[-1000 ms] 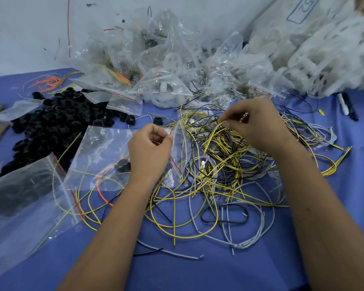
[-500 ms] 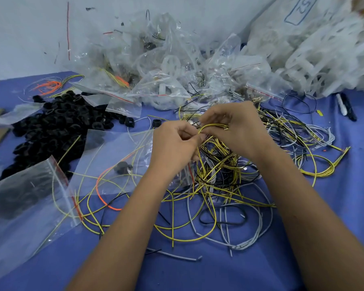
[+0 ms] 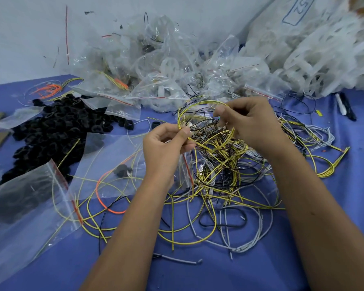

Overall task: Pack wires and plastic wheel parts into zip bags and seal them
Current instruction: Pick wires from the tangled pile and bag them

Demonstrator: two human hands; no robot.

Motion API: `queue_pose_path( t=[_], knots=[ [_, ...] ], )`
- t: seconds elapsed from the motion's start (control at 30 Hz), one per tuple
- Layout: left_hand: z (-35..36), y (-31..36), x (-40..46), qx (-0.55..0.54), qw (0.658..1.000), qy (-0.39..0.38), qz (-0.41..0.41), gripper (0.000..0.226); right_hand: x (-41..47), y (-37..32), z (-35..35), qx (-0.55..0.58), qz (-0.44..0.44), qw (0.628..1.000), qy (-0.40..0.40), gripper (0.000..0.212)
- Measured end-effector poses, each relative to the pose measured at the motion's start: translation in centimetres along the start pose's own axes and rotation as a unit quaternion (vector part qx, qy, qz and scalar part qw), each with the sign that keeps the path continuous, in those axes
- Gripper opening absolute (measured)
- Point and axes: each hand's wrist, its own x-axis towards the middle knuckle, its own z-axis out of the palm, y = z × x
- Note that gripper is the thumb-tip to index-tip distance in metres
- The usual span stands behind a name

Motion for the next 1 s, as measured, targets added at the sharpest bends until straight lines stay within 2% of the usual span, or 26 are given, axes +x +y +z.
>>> queue_pose_path(
  t=[0.1,0.23,0.37,0.43,0.57,0.6,0.67,0.77,0.87,0.93,1.0],
  knots=[
    [0.3,0.1,-0.3,-0.025,0.999,-0.038,-0.015,0.009,-0.1,-0.5,0.9,0.137,0.002,0.99,-0.014,0.025],
    [0.5,0.2,-0.8,-0.013,0.995,-0.091,-0.022,0.007,-0.2,-1.0,1.5,0.284,-0.009,0.959,0.0,0.028],
    [0.7,0.8,-1.0,-0.003,0.984,-0.175,0.008,0.021,-0.1,-1.2,1.4,0.386,-0.006,0.922,-0.012,0.031],
    [0.8,1.0,-1.3,-0.001,0.976,-0.219,0.004,0.022,-0.2,-1.3,2.2,0.34,0.0,0.94,-0.002,0.03],
    [0.7,0.9,-1.6,-0.031,0.971,-0.229,-0.052,0.011,-0.5,-0.9,3.5,0.206,0.057,0.975,0.061,0.028],
    [0.6,1.0,-1.6,-0.052,0.968,-0.235,-0.071,0.007,-0.5,-0.8,3.6,0.174,0.066,0.98,0.075,0.028],
    [0.3,1.2,-1.5,-0.062,0.963,-0.248,-0.081,0.014,-0.6,-0.7,3.6,0.137,0.065,0.983,0.099,0.028],
    [0.3,1.2,-1.6,-0.017,0.961,-0.269,-0.059,0.017,-0.6,-0.7,3.5,0.126,0.062,0.984,0.11,0.029],
    [0.3,1.2,-1.6,0.0,0.967,-0.251,-0.051,0.018,-0.5,-0.8,3.5,0.154,0.075,0.983,0.07,0.032],
    [0.2,1.4,-1.4,-0.02,0.977,-0.206,-0.049,0.024,-0.5,-0.8,3.3,0.157,0.076,0.985,0.003,0.045],
    [0.1,1.7,-1.0,-0.079,0.986,-0.138,-0.052,0.024,-0.6,-0.9,3.3,0.098,0.053,0.991,-0.07,0.06]
  ],
)
